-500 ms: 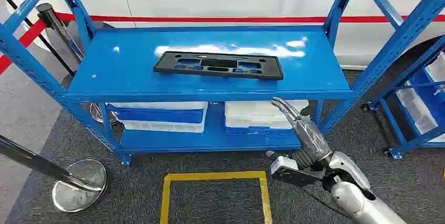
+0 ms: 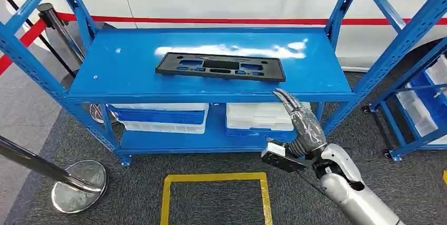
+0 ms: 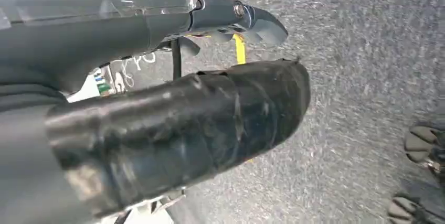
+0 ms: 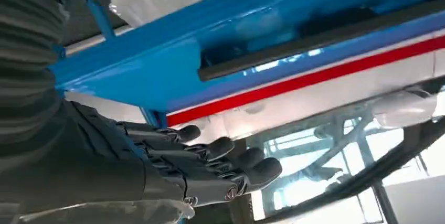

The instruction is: Take the parts from the cabinet and place them on the table.

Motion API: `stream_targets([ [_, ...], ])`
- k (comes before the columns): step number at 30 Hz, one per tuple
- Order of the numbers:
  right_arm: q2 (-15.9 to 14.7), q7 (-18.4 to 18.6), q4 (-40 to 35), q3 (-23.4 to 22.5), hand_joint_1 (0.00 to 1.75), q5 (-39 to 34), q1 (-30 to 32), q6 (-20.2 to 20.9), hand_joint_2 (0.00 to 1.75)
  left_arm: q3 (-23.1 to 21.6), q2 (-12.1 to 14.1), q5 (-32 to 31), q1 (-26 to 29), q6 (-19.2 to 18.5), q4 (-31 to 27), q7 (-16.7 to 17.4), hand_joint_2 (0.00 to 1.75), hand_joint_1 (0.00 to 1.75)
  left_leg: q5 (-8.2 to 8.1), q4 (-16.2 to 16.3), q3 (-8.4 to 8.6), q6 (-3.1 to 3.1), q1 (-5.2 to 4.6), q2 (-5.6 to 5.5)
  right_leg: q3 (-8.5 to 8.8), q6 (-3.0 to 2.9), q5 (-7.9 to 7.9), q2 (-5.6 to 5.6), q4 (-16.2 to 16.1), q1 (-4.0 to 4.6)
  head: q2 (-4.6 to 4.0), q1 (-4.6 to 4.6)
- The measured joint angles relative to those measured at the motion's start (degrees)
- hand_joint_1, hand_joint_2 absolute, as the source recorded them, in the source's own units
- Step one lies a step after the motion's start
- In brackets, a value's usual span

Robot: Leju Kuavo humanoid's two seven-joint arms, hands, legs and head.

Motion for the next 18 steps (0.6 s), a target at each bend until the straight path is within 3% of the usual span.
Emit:
stream_targets([
  [2,0.02,-0.02,0.37,-0.11,0.0,0.22,-0.04,-0.15,1.75,0.0,-0.38,0.02,0.01,0.02,0.0,-0.31,0.0,0.0,-0.93,0.67,0.6,-0.58,0.26,-0.01,3.98,0.1,5.92,-0.24,-8.8,-0.28,0.0,0.02],
  [3,0.04,-0.02,0.48,-0.18,0.0,0.29,-0.03,-0.2,1.75,-0.02,-0.46,0.05,0.08,0.02,0.0,-0.39,0.0,0.0,-1.55,1.15,0.84,-1.03,0.32,0.0,6.02,0.0,7.83,-0.62,-13.64,-0.36,0.0,0.02],
  [4,0.15,-0.02,0.77,-0.13,0.0,0.37,-0.08,-0.24,1.75,-0.02,-0.49,0.07,0.15,0.0,0.0,-0.41,0.0,0.0,-1.93,1.34,0.4,-1.48,0.1,-0.02,6.39,-0.28,6.36,-1.15,-13.71,0.08,0.0,0.11],
  [5,0.18,-0.09,0.83,-0.18,0.0,0.4,-0.12,-0.35,1.75,-0.02,-0.6,0.07,0.16,0.0,0.02,-0.44,0.0,0.0,-2.15,1.96,0.32,-1.88,0.0,-0.02,6.43,-0.99,6.34,-0.89,-14.45,0.35,0.0,0.02],
  [8,0.31,-0.13,1.03,-0.24,0.0,0.44,0.12,-0.57,1.75,-0.04,-0.7,0.07,0.06,0.0,0.04,-0.48,0.0,0.0,-2.18,1.58,0.58,-2.63,0.04,0.4,6.01,-2.08,6.11,-0.58,-14.28,0.53,0.0,0.09],
  [10,0.37,-0.13,1.03,-0.39,0.0,0.44,0.02,-0.68,1.75,-0.04,-0.75,0.07,0.09,0.0,0.04,-0.48,0.0,0.0,-3.96,3.96,-0.17,-3.29,0.33,-0.59,6.88,-2.99,6.19,-0.42,-15.03,0.11,0.0,0.0],
  [13,0.59,-0.13,1.16,-0.39,0.0,0.46,0.03,-0.68,1.75,-0.04,-0.79,0.07,0.08,0.02,0.07,-0.48,0.0,0.0,-9.28,17.06,-7.33,-3.81,0.48,-1.02,7.19,-3.63,5.78,-0.29,-15.05,0.29,0.0,-0.02],
  [14,0.68,-0.13,1.29,-0.39,0.0,0.46,0.04,-0.68,1.75,-0.04,-0.86,0.09,0.1,0.07,0.07,-0.48,0.0,0.0,-9.63,20.18,-9.5,-3.87,0.51,-1.02,7.31,-3.7,5.63,-0.13,-15.02,0.38,0.0,-0.04],
  [15,0.81,-0.13,1.38,-0.39,0.0,0.46,0.05,-0.68,1.75,-0.04,-0.9,0.33,0.1,0.35,0.07,-0.31,0.0,0.0,-8.34,20.28,-10.22,-3.82,0.51,-1.02,7.58,-3.65,5.43,0.02,-15.02,0.4,0.0,-0.02],
  [16,0.96,-0.13,1.42,-0.42,0.0,0.55,0.04,-0.68,1.75,-0.04,-0.95,0.48,0.11,0.46,0.07,-0.28,0.0,0.0,-5.85,17.83,-9.56,-3.69,0.52,-1.02,7.95,-3.6,5.2,0.18,-15.02,0.4,0.0,-0.02],
  [18,1.44,-0.13,1.59,-0.55,0.0,0.68,-0.13,-0.66,1.75,-0.04,-1.03,0.72,0.1,0.66,0.09,-0.13,0.0,0.0,0.74,7.77,-5.62,-3.17,0.51,-1.11,9.01,-3.33,4.55,0.5,-15.02,0.4,0.0,-0.02],
])
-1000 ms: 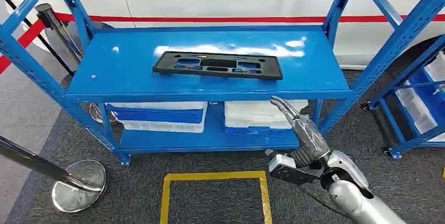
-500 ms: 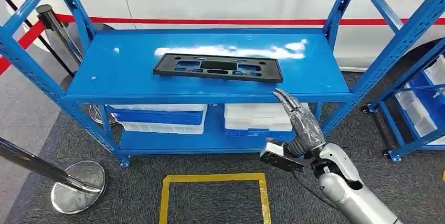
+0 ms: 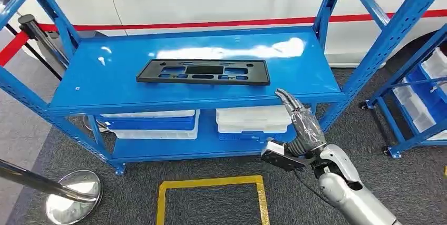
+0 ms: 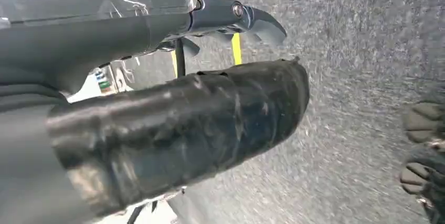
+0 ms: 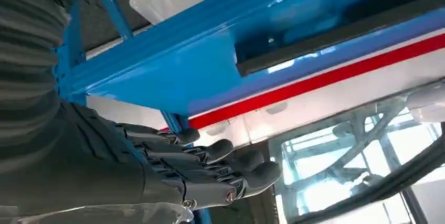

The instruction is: Take the parts from the cabinet and place them on the table.

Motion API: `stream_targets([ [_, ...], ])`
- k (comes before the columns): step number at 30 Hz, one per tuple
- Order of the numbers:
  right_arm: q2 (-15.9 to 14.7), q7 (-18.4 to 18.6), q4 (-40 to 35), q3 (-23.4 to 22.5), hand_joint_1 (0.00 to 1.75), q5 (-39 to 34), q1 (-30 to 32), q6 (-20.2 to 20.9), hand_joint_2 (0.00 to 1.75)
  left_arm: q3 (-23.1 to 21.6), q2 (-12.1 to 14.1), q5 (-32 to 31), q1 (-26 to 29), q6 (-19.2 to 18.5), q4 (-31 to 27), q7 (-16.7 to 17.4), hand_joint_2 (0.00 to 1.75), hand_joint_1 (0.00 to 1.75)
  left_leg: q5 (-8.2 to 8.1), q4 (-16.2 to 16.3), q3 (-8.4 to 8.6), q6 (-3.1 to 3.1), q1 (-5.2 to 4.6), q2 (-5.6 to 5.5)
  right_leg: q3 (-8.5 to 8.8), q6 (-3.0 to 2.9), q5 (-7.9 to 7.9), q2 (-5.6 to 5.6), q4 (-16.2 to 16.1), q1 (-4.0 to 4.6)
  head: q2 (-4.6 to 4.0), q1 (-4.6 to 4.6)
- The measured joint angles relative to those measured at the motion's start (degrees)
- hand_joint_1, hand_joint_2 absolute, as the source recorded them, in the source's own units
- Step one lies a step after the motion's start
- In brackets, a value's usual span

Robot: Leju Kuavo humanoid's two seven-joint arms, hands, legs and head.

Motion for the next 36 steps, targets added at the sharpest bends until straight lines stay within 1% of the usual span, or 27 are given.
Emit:
stream_targets([
  [1,0.18,0.0,0.13,-0.04,0.0,0.04,-0.08,0.04,1.75,-0.04,-0.02,0.09,-0.01,0.15,0.04,0.0,0.0,0.0,0.7,-3.2,1.34,0.4,-0.03,-0.46,0.05,0.26,-0.27,0.09,-0.02,-0.07,0.0,0.07],
  [2,0.37,0.02,0.2,-0.04,0.0,0.11,-0.25,0.07,1.75,-0.11,-0.15,0.18,-0.05,0.31,0.22,0.0,0.0,0.0,0.26,-4.14,1.77,0.49,-0.38,-0.67,-0.09,0.65,-0.47,0.33,0.31,0.35,0.0,0.02],
  [3,0.46,0.02,0.24,-0.11,0.0,0.31,-0.15,0.13,1.75,-0.13,-0.2,0.44,-0.17,0.44,0.22,-0.02,0.0,0.0,-0.34,-4.46,1.94,0.68,-0.41,-0.52,-0.37,0.99,-0.32,0.35,0.18,0.2,0.0,-0.02],
  [5,0.63,0.02,0.31,-0.17,0.0,0.79,-0.11,0.41,1.75,-0.17,-0.24,0.63,-0.2,0.74,0.22,0.0,0.0,0.0,-0.4,-4.61,1.78,0.94,-0.56,-0.57,-0.22,1.47,-0.26,0.35,-0.27,0.19,0.0,0.02],
  [11,0.72,0.02,0.31,-0.22,0.0,0.96,-0.16,0.55,1.75,-0.17,-0.33,0.81,-0.25,0.92,0.22,0.04,0.0,0.0,-0.26,-4.95,1.98,1.2,-0.36,-0.54,-0.06,1.72,-0.33,0.35,-0.3,0.34,0.0,0.07],
  [12,0.98,0.02,0.39,-0.5,0.0,1.22,-0.26,0.87,1.75,-0.28,-0.66,1.16,-0.32,1.07,0.22,0.15,0.0,0.0,-0.12,-5.96,2.95,1.98,-0.01,-0.37,-0.74,2.17,-1.92,-0.24,2.11,0.1,0.0,0.09],
  [13,1.07,0.0,0.41,-0.5,0.0,1.33,-0.26,0.92,1.75,-0.31,-0.74,1.24,-0.33,1.14,0.22,0.15,0.0,0.0,-0.24,-5.97,3.09,2.27,-0.02,-0.3,-2.25,2.22,-3.4,-0.29,5.02,0.11,0.0,0.04],
  [14,1.58,0.02,0.63,-0.44,0.0,2.3,0.21,1.68,1.75,-0.83,-1.27,1.73,-0.72,1.25,0.22,-0.15,0.0,0.0,-0.97,-5.84,3.76,2.73,-0.32,-0.29,-10.1,2.49,-6.34,-0.3,17.41,0.1,0.0,0.07],
  [15,1.79,0.11,0.68,-0.37,0.0,2.6,0.24,1.95,1.75,-1.11,-1.4,1.81,-0.77,1.27,0.22,-0.22,0.0,0.0,-1.29,-5.83,4.17,2.69,-0.41,-0.3,-9.72,2.37,-4.11,-0.31,15.59,0.11,0.0,0.09],
  [16,2.03,0.31,0.68,-0.28,0.0,2.97,0.22,2.03,1.75,-1.33,-1.51,2.14,-0.84,1.42,0.22,-0.22,0.0,0.0,-1.63,-5.81,4.7,2.63,-0.49,-0.32,-8.27,2.12,-1.24,-0.32,11.85,0.14,0.0,0.07],
  [17,2.21,0.35,0.68,-0.2,0.0,3.26,0.18,2.12,1.75,-1.46,-1.6,2.19,-0.93,1.53,0.22,-0.22,0.0,0.0,-2.06,-5.8,5.34,2.52,-0.59,-0.34,-6.07,1.65,2.05,-0.35,6.64,0.36,0.0,0.09],
  [18,2.36,0.37,0.68,-0.13,0.0,3.54,0.12,2.12,1.75,-1.57,-1.71,2.19,-0.94,1.55,0.22,-0.31,0.0,0.0,-2.47,-5.86,5.58,2.31,-0.57,-0.34,-4.47,0.99,3.91,-0.58,2.31,0.69,0.0,0.09],
  [19,2.51,0.44,0.68,0.07,0.0,3.91,0.06,2.14,1.75,-1.71,-2.1,2.19,-1.04,1.42,0.35,-0.44,0.0,0.0,-2.79,-5.66,5.65,1.94,-0.93,-0.27,-3.81,0.68,2.99,-0.89,1.64,1.06,0.0,-0.11],
  [20,2.73,0.46,0.61,0.2,0.0,4.26,-0.2,2.16,1.75,-1.81,-2.08,2.19,-1.11,1.4,0.35,-0.55,0.0,0.0,-2.87,-5.62,5.58,1.77,-0.77,-0.3,-3.33,0.57,2.37,-0.88,0.48,1.11,0.0,-0.07],
  [22,3.39,0.63,0.61,0.41,0.0,4.81,-0.35,2.45,1.75,-2.1,-2.19,2.36,-1.39,1.59,0.35,-0.48,0.0,0.0,-2.92,-6.23,5.69,1.32,-0.63,0.04,-3.45,0.33,2.27,-0.59,0.43,1.28,0.0,-0.11],
  [23,3.81,0.79,0.57,0.55,0.0,5.07,-0.57,2.8,1.75,-2.14,-2.19,2.43,-1.64,1.62,0.35,-0.46,0.0,0.0,-3.18,-6.39,6.36,0.94,-1.02,0.14,-2.93,0.13,2.39,-0.46,-0.46,0.7,0.0,-0.15],
  [24,4.53,0.94,0.53,0.68,0.0,5.2,-0.66,3.08,1.75,-2.21,-2.14,2.62,-1.77,1.6,0.35,-0.46,0.0,0.0,-3.71,-5.8,6.24,0.68,-0.72,-0.06,-2.08,-0.01,2.5,-0.55,-1.24,0.4,0.0,-0.13],
  [25,4.98,0.98,0.53,0.89,0.0,5.33,-1.04,3.26,1.75,-2.45,-2.16,2.84,-1.77,1.6,0.35,-0.55,0.0,0.0,-5.06,-3.14,5.11,0.38,-0.69,-0.1,-1.52,-0.35,2.37,-0.57,-1.62,0.27,0.0,-0.33],
  [26,5.33,1.14,0.53,1.13,0.0,5.38,-1.39,3.32,1.75,-2.71,-2.16,2.97,-1.79,1.55,0.35,-0.61,0.0,0.0,-6.82,0.9,2.85,0.11,-0.45,-0.18,-1.25,-0.6,2.25,-0.59,-1.68,0.25,0.0,-0.33],
  [28,6.06,1.36,0.53,1.49,0.0,5.64,-1.51,3.72,1.75,-3.04,-2.19,3.39,-1.96,1.62,0.35,-0.68,0.0,0.0,-9.57,9.54,-2.49,-0.45,0.07,-0.17,-0.76,-0.61,1.69,-0.61,-1.66,0.26,0.0,-0.31],
  [29,6.34,1.4,0.55,1.68,0.0,5.88,-1.49,3.98,1.75,-3.08,-2.21,3.58,-1.99,1.62,0.35,-0.68,0.0,0.0,-9.16,11.51,-4.23,-0.71,0.28,-0.15,-0.4,-0.54,1.36,-0.57,-1.62,0.23,0.0,-0.33],
  [30,6.62,1.42,0.59,1.92,0.0,6.03,-1.49,4.04,1.75,-3.13,-2.21,3.89,-1.92,1.77,0.35,-0.68,0.0,0.0,-7.09,10.42,-4.42,-0.92,0.48,-0.13,0.13,-0.45,0.96,-0.5,-1.61,0.14,0.0,-0.33],
  [31,6.84,1.42,0.61,2.08,0.0,6.16,-1.5,4.09,1.75,-3.19,-2.21,4.15,-1.91,1.77,0.35,-0.68,0.0,0.0,-3.93,6.84,-3.37,-1.05,0.65,-0.13,0.79,-0.2,0.49,-0.37,-1.6,-0.02,0.0,-0.33],
  [33,7.1,1.42,0.61,2.3,0.0,6.19,-1.52,4.0,1.75,-3.34,-2.23,4.2,-1.87,1.75,0.35,-0.87,0.0,0.0,2.46,-3.02,0.14,-1.25,0.94,-0.14,2.18,0.49,-0.71,-0.27,-1.35,-0.29,0.0,-0.31],
  [34,7.1,1.42,0.66,2.4,0.0,6.21,-1.52,4.0,1.75,-3.56,-2.34,4.2,-1.84,1.7,0.42,-0.9,0.0,0.0,1.31,-3.32,0.66,-1.26,0.56,-0.42,2.01,0.98,-1.16,-0.24,-1.2,0.02,0.0,-0.35],
  [35,7.13,1.44,0.66,2.49,0.0,6.21,-1.61,3.96,1.75,-3.71,-2.38,4.2,-1.94,1.64,0.46,-1.01,0.0,0.0,0.44,-4.92,1.42,-0.52,0.45,-0.46,1.77,1.43,-1.51,-0.12,-0.88,0.06,0.0,-0.46],
  [36,7.13,1.46,0.68,2.58,0.0,6.23,-1.67,3.96,1.75,-3.82,-2.38,4.26,-1.99,1.62,0.46,-1.03,0.0,0.0,0.42,-4.53,1.22,-0.24,0.41,-0.5,1.76,1.63,-1.45,-0.17,-1.04,0.18,0.0,-0.31],
])
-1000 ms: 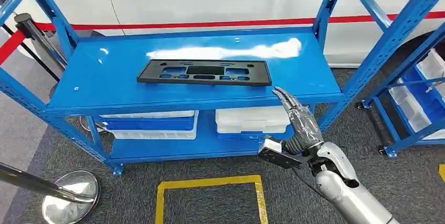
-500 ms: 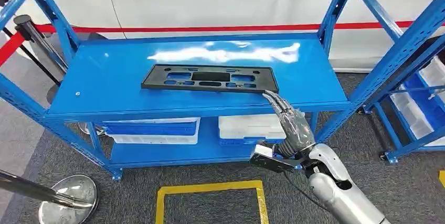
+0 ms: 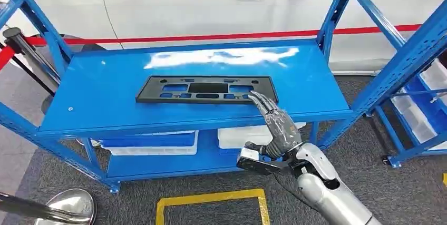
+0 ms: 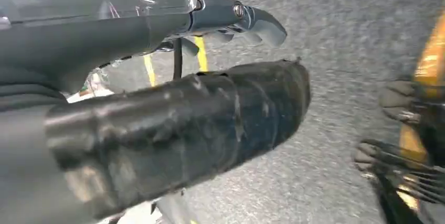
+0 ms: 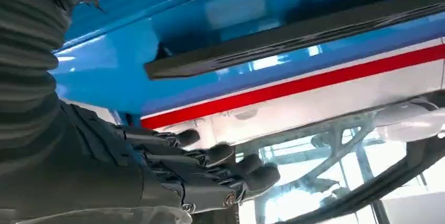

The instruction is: Take the parts from the cabinet and place them on the table.

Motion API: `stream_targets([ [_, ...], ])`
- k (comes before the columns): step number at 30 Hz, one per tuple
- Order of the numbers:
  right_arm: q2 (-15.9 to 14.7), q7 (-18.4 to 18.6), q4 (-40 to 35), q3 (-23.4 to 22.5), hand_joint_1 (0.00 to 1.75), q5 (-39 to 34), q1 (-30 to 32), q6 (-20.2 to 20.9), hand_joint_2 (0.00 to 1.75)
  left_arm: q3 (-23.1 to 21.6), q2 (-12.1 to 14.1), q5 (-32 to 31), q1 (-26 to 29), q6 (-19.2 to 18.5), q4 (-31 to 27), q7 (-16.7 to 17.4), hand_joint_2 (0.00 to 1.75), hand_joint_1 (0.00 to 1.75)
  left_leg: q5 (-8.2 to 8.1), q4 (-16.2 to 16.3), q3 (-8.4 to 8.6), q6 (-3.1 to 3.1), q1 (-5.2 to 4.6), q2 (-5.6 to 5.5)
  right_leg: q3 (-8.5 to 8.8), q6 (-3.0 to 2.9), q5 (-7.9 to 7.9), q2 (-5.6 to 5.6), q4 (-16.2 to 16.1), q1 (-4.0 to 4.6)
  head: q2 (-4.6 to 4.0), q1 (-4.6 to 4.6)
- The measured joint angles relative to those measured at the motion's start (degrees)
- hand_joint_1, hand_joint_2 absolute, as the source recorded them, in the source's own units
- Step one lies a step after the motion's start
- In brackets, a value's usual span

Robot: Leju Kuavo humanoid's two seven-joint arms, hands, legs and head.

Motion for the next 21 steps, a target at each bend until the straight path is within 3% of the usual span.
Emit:
stream_targets([
  [3,0.2,0.0,0.0,0.2,0.0,0.37,-0.13,-0.04,1.75,-0.48,-0.07,0.48,0.0,0.22,0.0,0.06,0.0,0.0,-0.26,-0.63,0.63,1.21,0.19,0.03,0.43,0.82,-0.91,-0.04,-0.01,-0.49,0.0,-0.09],
  [4,0.24,0.0,0.0,0.2,0.0,0.7,-0.25,-0.15,1.75,-0.64,-0.13,0.63,0.05,0.33,0.0,0.15,0.0,0.0,-0.47,-0.76,1.0,1.53,0.1,0.03,-0.28,0.88,-1.74,-0.23,1.95,-0.4,0.0,0.03],
  [5,0.24,0.11,0.02,0.22,0.0,1.16,-0.43,-0.35,1.75,-0.72,-0.17,1.09,0.05,0.35,0.0,0.15,0.0,0.0,-0.72,-0.76,1.22,1.93,0.09,0.07,-2.47,0.9,-3.45,-0.29,5.95,-0.33,0.0,-0.02],
  [7,0.24,0.5,0.26,0.26,0.0,2.19,-0.25,-1.05,1.75,-1.01,-0.31,1.58,-0.02,0.33,0.0,0.09,0.0,0.0,-1.26,-0.75,1.72,2.35,-0.14,0.06,-8.46,0.98,-6.7,-0.29,15.7,-0.23,0.0,0.02],
  [8,0.24,0.79,0.44,0.33,0.0,2.71,-0.15,-1.38,1.75,-1.25,-0.37,1.75,-0.02,0.33,0.0,0.04,0.0,0.0,-1.61,-0.75,2.08,2.44,-0.31,0.01,-10.65,0.88,-6.61,-0.29,18.45,-0.23,0.0,0.0],
  [9,0.24,1.16,0.66,0.39,0.0,3.81,-0.06,-2.1,1.75,-1.53,-0.46,2.17,0.0,0.33,0.0,0.02,0.0,0.0,-2.04,-0.75,2.7,2.44,-0.5,-0.03,-11.48,0.62,-4.77,-0.3,18.21,-0.19,0.0,0.02],
  [11,0.24,2.1,1.07,0.37,0.0,5.64,-0.15,-3.98,1.75,-2.03,-0.48,2.36,0.03,0.35,0.0,-0.02,0.0,0.0,-2.99,-0.75,4.14,2.37,-0.85,-0.14,-9.45,-0.22,1.46,-0.29,11.0,0.28,0.0,0.02],
  [12,0.24,2.51,1.35,0.33,0.0,6.4,-0.24,-4.95,1.75,-2.19,-0.52,2.71,0.05,0.37,0.0,-0.02,0.0,0.0,-3.56,-0.77,4.97,2.31,-1.03,-0.14,-7.54,-1.06,5.05,-0.29,5.6,0.68,0.0,0.02],
  [13,0.24,2.86,1.87,0.24,0.0,6.88,-0.3,-5.72,1.75,-2.32,-0.91,2.93,0.2,0.39,0.15,-0.02,0.0,0.0,-3.89,-0.95,5.08,2.23,-0.85,-0.09,-6.7,-1.91,4.58,-0.49,4.25,0.92,0.0,-0.18],
  [14,0.24,3.13,2.42,0.2,0.0,7.21,-0.39,-6.21,1.75,-2.41,-0.96,3.1,0.01,0.61,0.22,-0.02,0.0,0.0,-4.13,-0.77,5.21,1.84,-1.01,-0.18,-6.36,-2.02,4.82,-0.56,3.02,1.32,0.0,-0.52],
  [16,0.24,3.3,3.89,-0.39,0.0,7.58,-0.81,-7.1,1.75,-2.65,-1.07,3.52,-0.09,1.09,0.22,0.18,0.0,0.0,-4.18,-1.13,4.87,1.45,-0.7,0.05,-5.88,-2.37,3.82,-0.51,2.3,1.62,0.0,-0.35],
  [17,0.28,3.34,4.66,-0.68,0.0,7.78,-0.94,-7.48,1.75,-2.73,-1.16,3.65,-0.18,1.27,0.22,0.35,0.0,0.0,-4.2,-1.6,5.17,1.26,-0.8,0.27,-5.73,-2.4,3.81,-0.38,1.74,1.53,0.0,-0.37],
  [18,0.37,3.32,5.16,-0.98,0.0,8.04,-0.96,-7.69,1.75,-2.93,-1.12,4.02,-0.44,1.36,0.2,0.5,0.0,0.0,-4.69,-1.81,5.57,0.9,-1.23,0.37,-4.7,-2.38,3.94,-0.35,0.34,0.5,0.0,-0.41],
  [19,0.57,3.19,5.83,-1.33,0.0,8.18,-1.04,-8.17,1.75,-3.17,-1.16,4.15,-0.45,1.42,0.2,0.57,0.0,0.0,-5.19,-0.56,5.48,0.64,-1.02,0.26,-3.7,-2.36,3.98,-0.43,-0.57,0.55,0.0,-0.41],
  [20,0.63,3.15,6.55,-1.61,0.0,8.17,-1.26,-8.48,1.75,-3.32,-1.2,4.37,-0.41,1.57,0.2,0.61,0.0,0.0,-6.52,2.54,3.94,0.44,-0.85,0.21,-3.06,-2.5,3.89,-0.51,-0.9,0.42,0.0,-0.72],
  [21,0.74,3.17,7.3,-1.94,0.0,8.26,-1.4,-8.57,1.75,-3.41,-1.27,4.72,-0.42,1.77,0.2,0.7,0.0,0.0,-8.27,7.37,1.08,0.11,-0.65,0.16,-2.68,-2.61,3.59,-0.56,-0.98,0.42,0.0,-0.63],
])
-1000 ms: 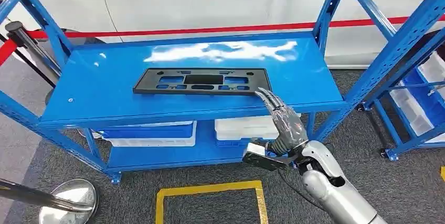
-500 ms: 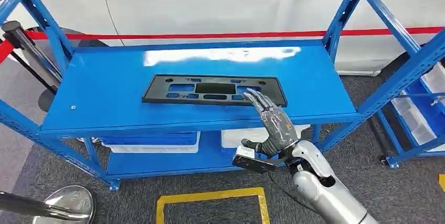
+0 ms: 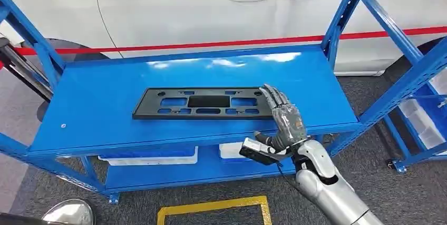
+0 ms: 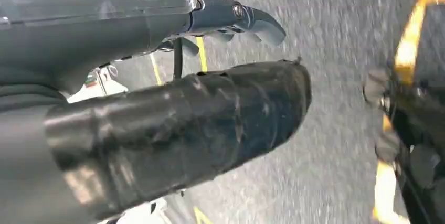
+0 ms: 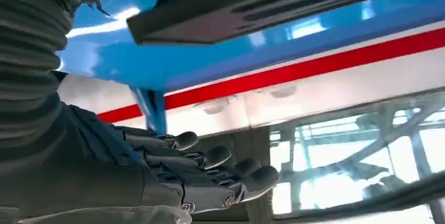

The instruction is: Take the parts from the cabinet and place them on the table.

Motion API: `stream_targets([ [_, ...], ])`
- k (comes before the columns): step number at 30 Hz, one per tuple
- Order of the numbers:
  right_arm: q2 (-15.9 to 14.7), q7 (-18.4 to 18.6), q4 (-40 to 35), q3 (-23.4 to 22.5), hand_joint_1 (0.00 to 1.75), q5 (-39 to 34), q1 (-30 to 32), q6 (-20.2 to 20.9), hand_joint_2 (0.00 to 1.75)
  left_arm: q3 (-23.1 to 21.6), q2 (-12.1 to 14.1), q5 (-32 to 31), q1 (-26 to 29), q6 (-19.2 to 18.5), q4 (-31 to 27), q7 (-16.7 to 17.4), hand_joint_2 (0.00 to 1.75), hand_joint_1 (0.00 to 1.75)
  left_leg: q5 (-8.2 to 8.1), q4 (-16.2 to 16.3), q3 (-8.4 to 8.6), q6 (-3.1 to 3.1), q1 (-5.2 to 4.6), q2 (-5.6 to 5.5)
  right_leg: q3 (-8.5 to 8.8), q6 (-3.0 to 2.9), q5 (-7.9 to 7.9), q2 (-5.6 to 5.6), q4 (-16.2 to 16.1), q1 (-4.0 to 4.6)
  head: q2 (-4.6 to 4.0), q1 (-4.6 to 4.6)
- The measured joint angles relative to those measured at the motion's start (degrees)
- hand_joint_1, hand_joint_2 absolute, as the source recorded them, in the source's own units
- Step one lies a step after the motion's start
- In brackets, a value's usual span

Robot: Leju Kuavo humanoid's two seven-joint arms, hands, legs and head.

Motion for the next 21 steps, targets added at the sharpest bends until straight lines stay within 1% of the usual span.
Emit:
stream_targets([
  [1,0.07,0.0,0.63,-0.22,0.0,0.24,0.04,-0.04,1.75,-0.09,-0.09,0.19,-0.01,0.2,0.0,0.04,0.0,0.0,-1.27,4.29,-2.79,-0.26,0.22,0.01,0.32,0.04,-0.39,-0.01,0.01,0.0,0.0,-0.07],
  [2,0.07,0.0,1.29,-0.39,0.0,0.57,0.08,-0.11,1.75,-0.13,-0.13,0.44,0.01,0.2,0.0,0.04,0.0,0.0,-1.67,7.43,-5.18,-0.54,0.41,0.02,0.66,0.07,-0.74,-0.02,0.07,0.0,0.0,-0.02],
  [3,0.15,0.0,1.9,-0.57,0.0,1.05,0.15,-0.28,1.75,-0.17,-0.15,0.57,0.03,0.22,0.0,0.04,0.0,0.0,-0.45,8.22,-6.57,-0.78,0.56,0.03,1.17,0.17,-1.2,0.04,0.12,-0.05,0.0,-0.05],
  [4,0.18,0.06,2.32,-0.72,0.0,1.29,0.26,-0.44,1.75,-0.26,-0.15,0.61,0.05,0.22,0.0,0.0,0.0,0.0,2.1,6.22,-6.39,-0.91,0.71,0.04,1.8,0.29,-1.68,0.14,0.18,-0.15,0.0,-0.04],
  [5,0.2,0.18,2.65,-0.9,0.0,1.55,0.36,-0.59,1.75,-0.37,-0.15,0.72,0.07,0.16,0.0,-0.11,0.0,0.0,5.47,2.24,-5.14,-1.0,0.87,0.05,2.53,0.49,-2.25,0.22,0.25,-0.29,0.0,-0.04],
  [6,0.2,0.2,2.87,-1.1,0.0,1.84,0.48,-0.66,1.75,-0.57,-0.15,1.03,0.14,0.09,0.0,-0.24,0.0,0.0,9.27,-3.09,-3.24,-1.01,0.97,0.07,3.34,0.81,-2.92,0.33,0.41,-0.41,0.0,-0.04],
  [7,0.2,0.26,3.15,-1.25,0.0,2.01,0.71,-0.68,1.75,-0.76,-0.15,1.11,0.29,0.05,0.04,-0.35,0.0,0.0,9.73,-5.66,-1.92,-0.88,0.96,-0.07,3.47,1.23,-3.61,0.37,0.51,-0.47,0.0,0.02],
  [8,0.18,0.35,3.33,-1.31,0.0,2.01,0.7,-0.79,1.75,-0.94,-0.26,1.14,0.32,0.02,0.09,-0.37,0.0,0.0,9.45,-5.81,-1.66,-0.75,0.53,-0.14,3.32,1.66,-3.89,0.5,0.81,-0.09,0.0,-0.11],
  [9,0.18,0.37,3.48,-1.44,0.0,2.01,0.87,-0.81,1.75,-1.18,-0.26,1.25,0.24,0.0,0.09,-0.48,0.0,0.0,8.16,-7.25,-1.19,0.07,0.5,-0.14,2.91,1.94,-3.97,0.51,0.98,-0.14,0.0,-0.13],
  [10,0.18,0.39,3.65,-1.64,0.0,2.01,1.0,-0.87,1.75,-1.35,-0.26,1.2,0.23,-0.02,0.09,-0.48,0.0,0.0,8.17,-7.1,-1.43,0.33,0.41,-0.14,2.9,2.07,-3.96,0.5,0.78,-0.06,0.0,-0.04],
  [11,0.18,0.39,3.72,-1.81,0.0,2.01,1.0,-0.88,1.75,-1.46,-0.26,1.22,0.32,-0.02,0.09,-0.5,0.0,0.0,7.97,-7.11,-1.44,0.65,0.27,-0.15,3.03,2.27,-3.99,0.49,0.59,-0.18,0.0,-0.11],
  [12,0.26,0.42,3.72,-1.95,0.0,2.03,0.95,-0.88,1.75,-1.51,-0.29,1.4,0.26,0.0,0.09,-0.5,0.0,0.0,7.89,-7.58,-1.0,1.07,0.46,-0.11,3.38,2.69,-4.31,0.54,0.55,-0.21,0.0,-0.13],
  [13,0.29,0.42,3.74,-2.08,0.0,2.19,1.08,-0.88,1.75,-1.57,-0.31,1.55,0.29,-0.02,0.09,-0.48,0.0,0.0,7.87,-8.11,-0.21,1.47,0.71,-0.09,3.57,2.95,-5.02,0.45,1.09,-0.47,0.0,-0.07],
  [14,0.27,0.46,3.81,-2.16,0.0,2.36,0.93,-0.83,1.75,-1.64,-0.31,1.71,0.38,-0.02,0.09,-0.48,0.0,0.0,7.58,-8.35,0.32,1.92,0.68,-0.08,2.3,3.06,-6.23,0.35,4.09,-0.4,0.0,0.0],
  [15,0.24,0.55,3.92,-2.19,0.0,2.65,0.88,-0.77,1.75,-1.7,-0.31,1.86,0.37,-0.02,0.09,-0.48,0.0,0.0,7.38,-8.35,0.6,2.2,0.68,-0.05,-0.39,3.22,-7.97,0.36,8.7,-0.34,0.0,0.04],
  [16,0.22,0.57,4.13,-2.21,0.0,2.91,1.02,-0.72,1.75,-1.84,-0.31,2.14,0.31,-0.02,0.09,-0.48,0.0,0.0,7.08,-8.35,0.86,2.37,0.62,-0.06,-3.57,3.33,-9.63,0.35,13.78,-0.35,0.0,0.02],
  [17,0.22,0.63,4.33,-2.19,0.0,3.04,1.27,-0.66,1.75,-2.03,-0.33,2.43,0.24,-0.02,0.09,-0.48,0.0,0.0,6.77,-8.35,1.15,2.42,0.56,-0.11,-6.35,3.37,-10.4,0.35,17.65,-0.35,0.0,0.04],
  [18,0.22,0.63,4.51,-2.19,0.0,3.04,1.52,-0.57,1.75,-2.21,-0.33,2.56,0.24,-0.02,0.09,-0.48,0.0,0.0,6.4,-8.35,1.57,2.41,0.48,-0.2,-8.17,3.36,-9.83,0.35,19.42,-0.34,0.0,0.02],
  [19,0.22,0.7,4.68,-2.19,0.0,3.15,1.71,-0.53,1.75,-2.4,-0.33,2.84,0.26,0.0,0.09,-0.48,0.0,0.0,5.96,-8.35,2.2,2.35,0.43,-0.28,-8.58,3.21,-7.55,0.35,18.32,-0.33,0.0,0.04],
  [20,0.22,0.7,4.81,-2.21,0.0,3.28,1.74,-0.55,1.75,-2.58,-0.33,3.02,0.29,0.0,0.09,-0.46,0.0,0.0,5.48,-8.35,2.88,2.26,0.35,-0.32,-7.91,2.98,-4.69,0.35,15.39,-0.31,0.0,0.04],
  [21,0.22,0.7,4.94,-2.21,0.0,3.58,1.72,-0.57,1.75,-2.78,-0.33,3.32,0.28,0.0,0.09,-0.46,0.0,0.0,4.82,-8.35,3.98,2.1,0.23,-0.33,-5.87,2.45,-0.14,0.33,9.38,-0.17,0.0,0.04],
])
